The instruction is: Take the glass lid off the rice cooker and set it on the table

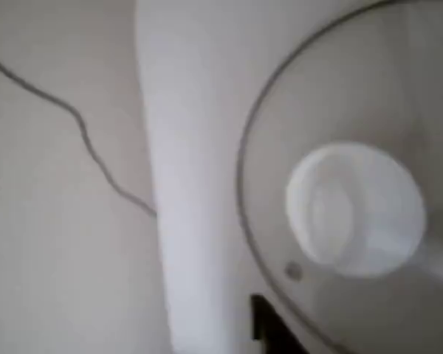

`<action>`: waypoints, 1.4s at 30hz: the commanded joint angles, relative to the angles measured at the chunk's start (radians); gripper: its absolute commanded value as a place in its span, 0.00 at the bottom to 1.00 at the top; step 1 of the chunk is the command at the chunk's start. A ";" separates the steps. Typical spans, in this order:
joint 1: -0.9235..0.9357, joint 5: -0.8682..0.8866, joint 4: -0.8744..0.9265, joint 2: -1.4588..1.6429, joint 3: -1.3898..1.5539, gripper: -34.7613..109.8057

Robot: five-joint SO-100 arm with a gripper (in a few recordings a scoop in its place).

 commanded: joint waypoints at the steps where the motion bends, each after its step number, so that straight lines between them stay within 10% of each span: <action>1: -0.066 -0.003 0.121 0.235 0.014 0.64; 23: -0.351 -0.049 0.543 1.259 0.681 0.25; 42: -0.298 -0.006 0.612 1.313 0.864 0.24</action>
